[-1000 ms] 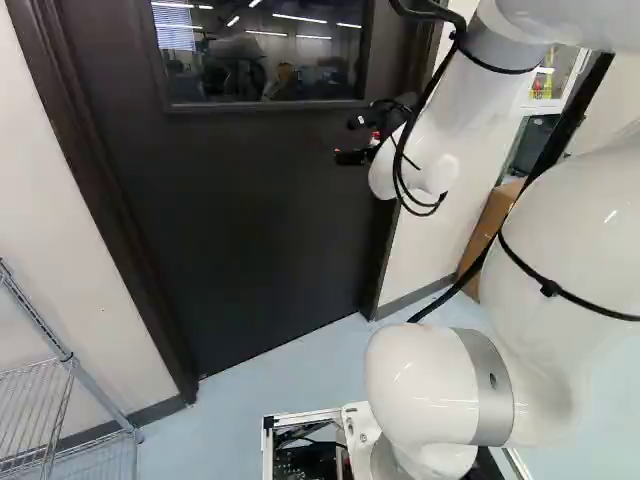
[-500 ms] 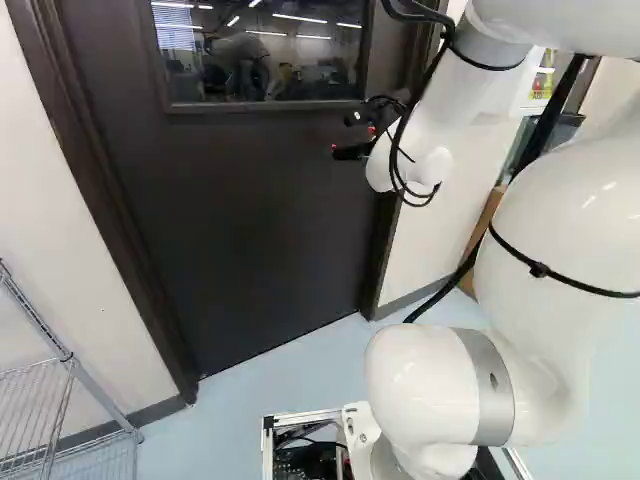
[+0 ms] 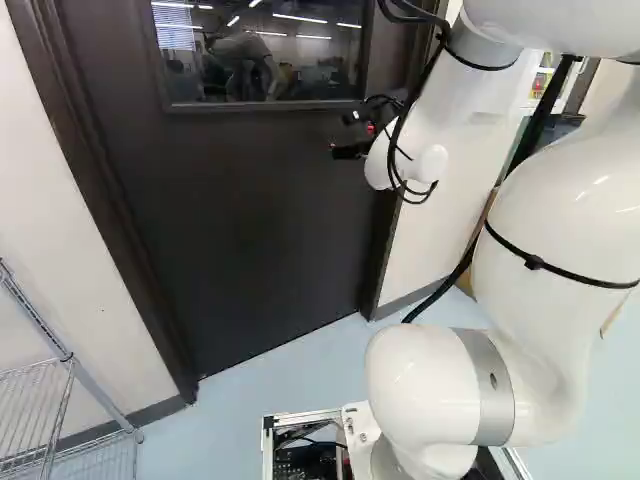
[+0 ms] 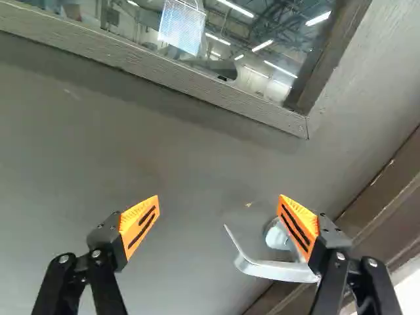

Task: Open the door and move inside

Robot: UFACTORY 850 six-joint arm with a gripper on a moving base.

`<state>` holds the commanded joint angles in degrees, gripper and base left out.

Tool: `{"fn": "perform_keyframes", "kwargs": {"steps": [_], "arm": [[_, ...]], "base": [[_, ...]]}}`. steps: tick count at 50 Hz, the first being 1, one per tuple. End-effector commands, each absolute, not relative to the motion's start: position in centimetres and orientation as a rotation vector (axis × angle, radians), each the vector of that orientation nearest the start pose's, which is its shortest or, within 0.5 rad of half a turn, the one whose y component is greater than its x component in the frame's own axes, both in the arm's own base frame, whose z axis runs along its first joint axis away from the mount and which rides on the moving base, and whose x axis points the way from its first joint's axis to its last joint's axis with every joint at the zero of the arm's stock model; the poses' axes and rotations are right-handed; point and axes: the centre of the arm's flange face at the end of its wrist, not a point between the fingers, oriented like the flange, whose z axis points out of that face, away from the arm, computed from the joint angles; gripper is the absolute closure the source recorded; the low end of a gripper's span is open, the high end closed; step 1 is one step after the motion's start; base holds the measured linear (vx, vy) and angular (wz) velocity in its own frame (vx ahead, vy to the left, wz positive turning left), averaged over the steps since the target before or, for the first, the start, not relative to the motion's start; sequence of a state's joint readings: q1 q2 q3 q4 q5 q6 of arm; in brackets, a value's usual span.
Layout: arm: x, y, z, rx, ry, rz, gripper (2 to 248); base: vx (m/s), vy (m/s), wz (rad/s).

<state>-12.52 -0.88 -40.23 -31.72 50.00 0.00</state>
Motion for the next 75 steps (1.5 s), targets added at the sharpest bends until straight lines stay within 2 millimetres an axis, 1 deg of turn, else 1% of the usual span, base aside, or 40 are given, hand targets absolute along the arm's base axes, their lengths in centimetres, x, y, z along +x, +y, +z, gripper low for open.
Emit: {"fn": "perform_keyframes", "kwargs": {"steps": [14, 55, 64, 75], "arm": [[47.6, -6.8, 50.9, -2.305, -0.635, -2.179, 3], [48.8, -6.9, 46.5, -2.373, -0.617, -2.059, 3], [48.7, -6.8, 45.5, -2.387, -0.614, -2.031, 3], [48.1, -6.3, 44.3, -2.401, -0.615, -1.992, 3]], "base": [[0.000, 0.000, 0.000], [0.000, 0.000, 0.000], [0.000, 0.000, 0.000], [0.000, 0.000, 0.000]]}}
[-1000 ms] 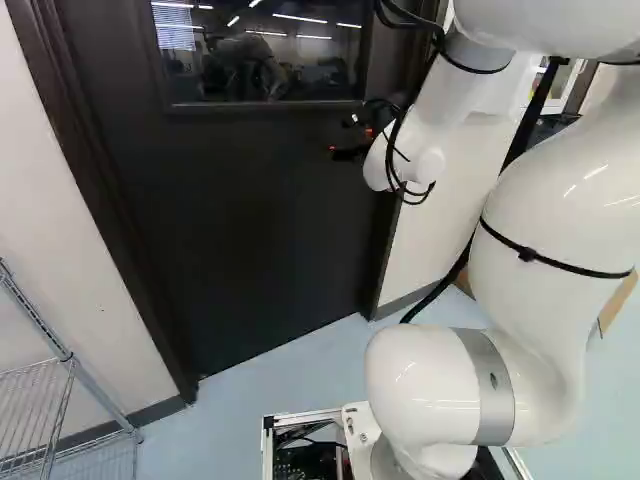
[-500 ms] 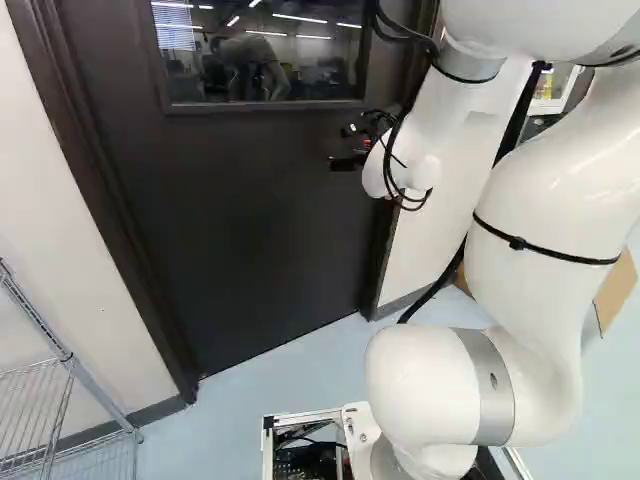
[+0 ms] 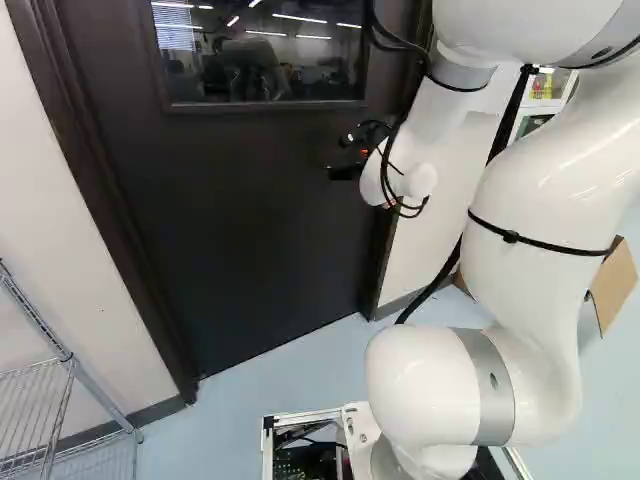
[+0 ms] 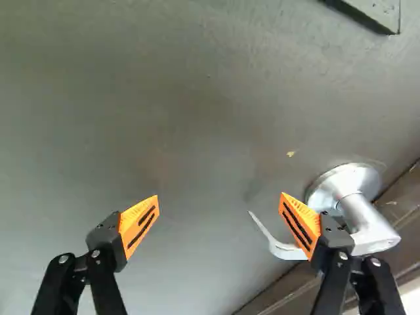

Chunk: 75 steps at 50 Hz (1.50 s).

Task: Open the door and move inside

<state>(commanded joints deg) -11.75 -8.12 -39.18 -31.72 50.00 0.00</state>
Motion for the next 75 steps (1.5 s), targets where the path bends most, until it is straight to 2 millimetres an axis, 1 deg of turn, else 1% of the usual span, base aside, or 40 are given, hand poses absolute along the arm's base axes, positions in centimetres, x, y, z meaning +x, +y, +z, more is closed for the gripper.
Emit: {"fn": "perform_keyframes", "kwargs": {"steps": [30, 39, 63, 75], "arm": [[45.1, -4.8, 41.1, -2.441, -0.616, -1.881, 3], [44.7, -4.6, 40.3, -2.452, -0.614, -1.853, 3], [44.6, -4.7, 40.1, -2.457, -0.610, -1.848, 3], [44.4, -5.2, 41.0, -2.453, -0.602, -1.879, 3]], "base": [[0.000, 0.000, 0.000], [0.000, 0.000, 0.000], [0.000, 0.000, 0.000], [0.000, 0.000, 0.000]]}}
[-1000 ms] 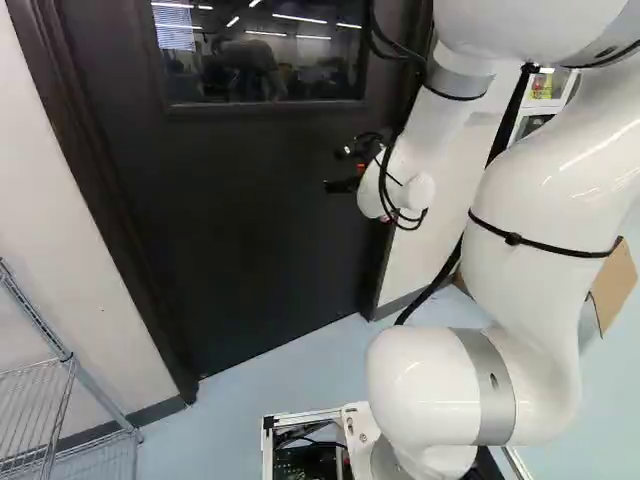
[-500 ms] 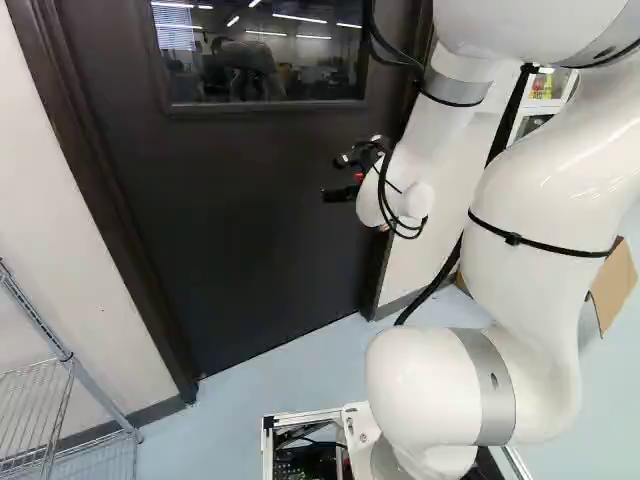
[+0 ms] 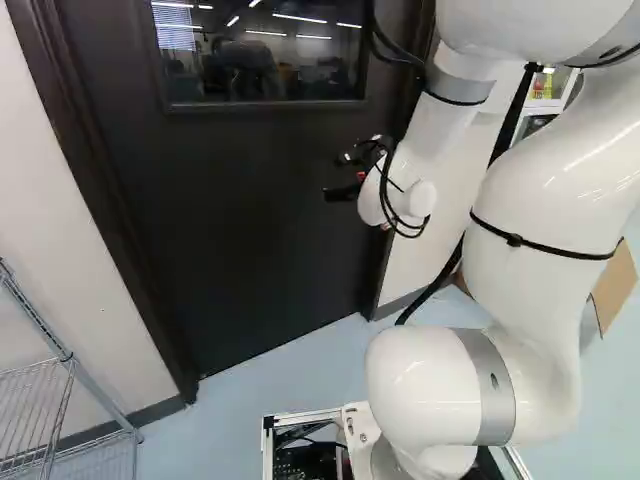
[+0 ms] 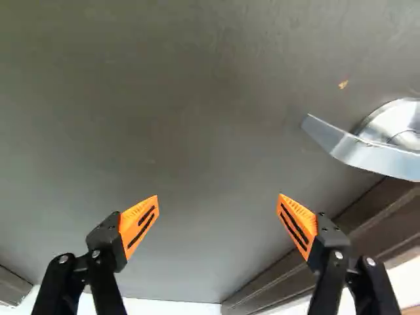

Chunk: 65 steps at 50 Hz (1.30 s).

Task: Open the door and move inside

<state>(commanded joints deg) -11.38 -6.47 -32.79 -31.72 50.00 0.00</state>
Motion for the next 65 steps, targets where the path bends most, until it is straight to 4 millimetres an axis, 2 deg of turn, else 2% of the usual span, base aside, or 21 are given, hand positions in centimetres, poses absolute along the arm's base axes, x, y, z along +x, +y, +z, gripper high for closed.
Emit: {"fn": "perform_keyframes", "kwargs": {"steps": [39, 65], "arm": [[42.1, -5.6, 45.2, -2.403, -0.604, -2.011, 3], [42.1, -5.5, 47.9, -2.355, -0.621, -2.096, 3]], "base": [[0.000, 0.000, 0.000], [0.000, 0.000, 0.000]]}}
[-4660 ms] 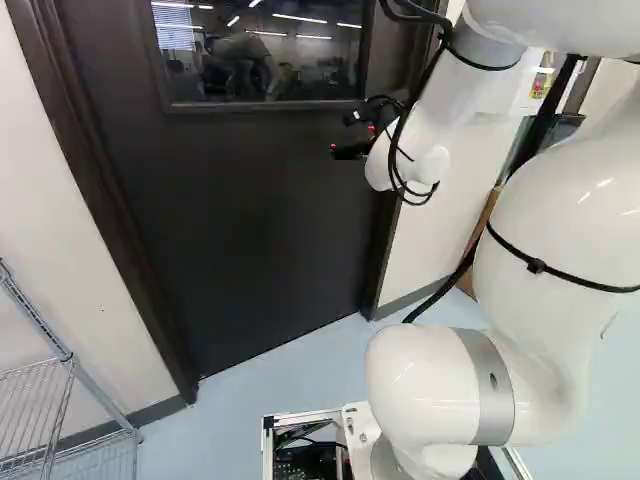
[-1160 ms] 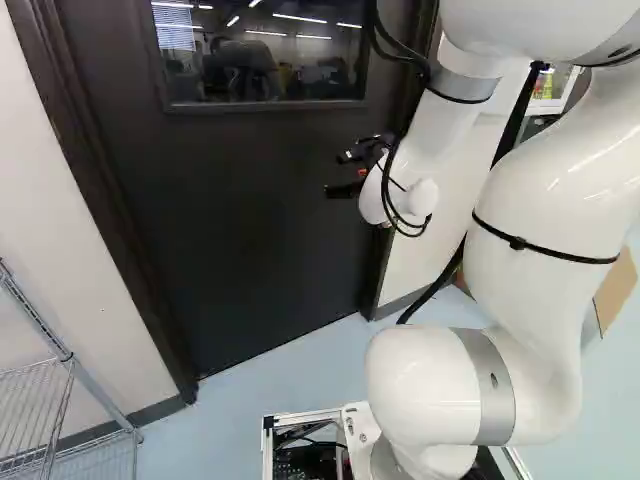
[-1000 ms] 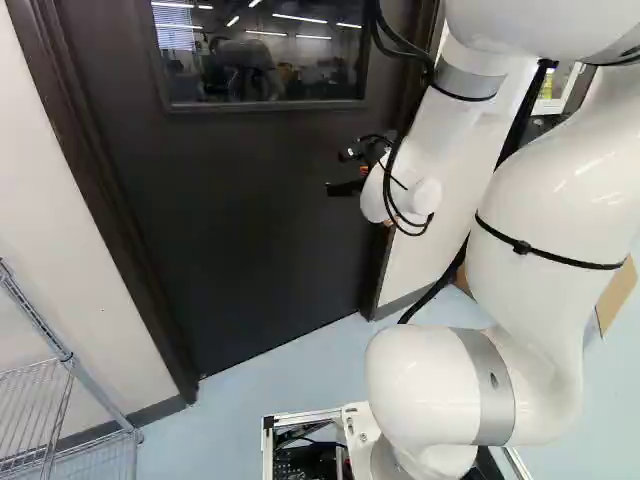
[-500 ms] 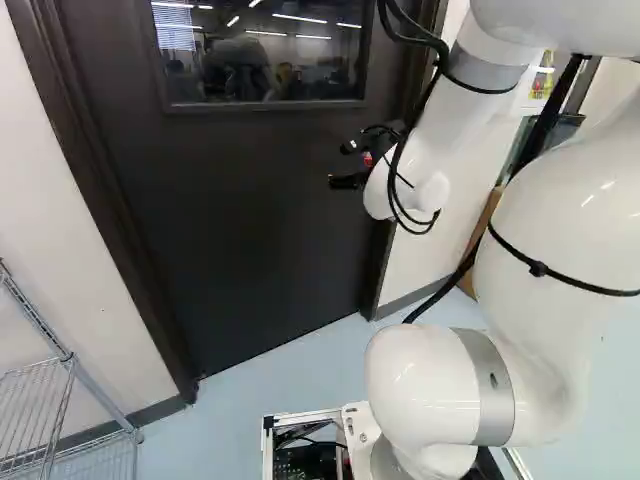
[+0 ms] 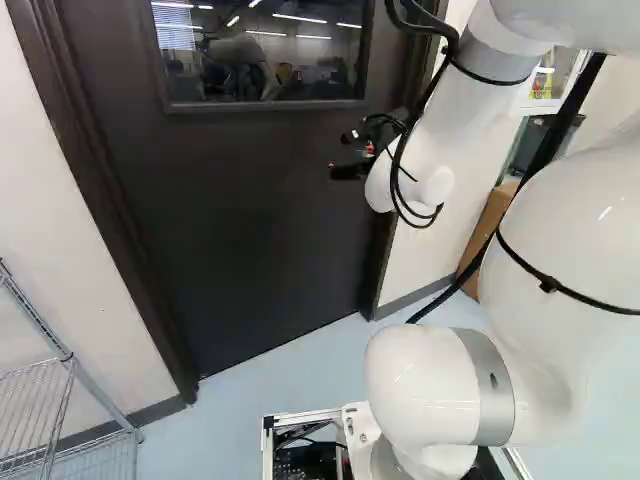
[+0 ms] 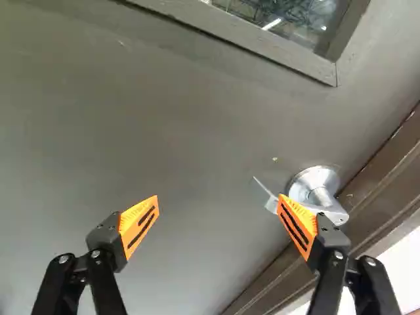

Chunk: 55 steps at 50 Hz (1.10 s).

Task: Open the door and move inside

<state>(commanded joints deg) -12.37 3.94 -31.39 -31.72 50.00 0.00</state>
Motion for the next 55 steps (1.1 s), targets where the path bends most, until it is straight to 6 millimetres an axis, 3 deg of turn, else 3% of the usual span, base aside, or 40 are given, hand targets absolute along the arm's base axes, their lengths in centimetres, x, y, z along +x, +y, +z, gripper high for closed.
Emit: {"fn": "perform_keyframes", "kwargs": {"steps": [33, 55], "arm": [[45.5, -5.5, 51.5, -2.279, -0.656, -2.189, 3], [46.3, -5.5, 51.8, -2.272, -0.660, -2.197, 3]], "base": [[0.000, 0.000, 0.000], [0.000, 0.000, 0.000]]}}
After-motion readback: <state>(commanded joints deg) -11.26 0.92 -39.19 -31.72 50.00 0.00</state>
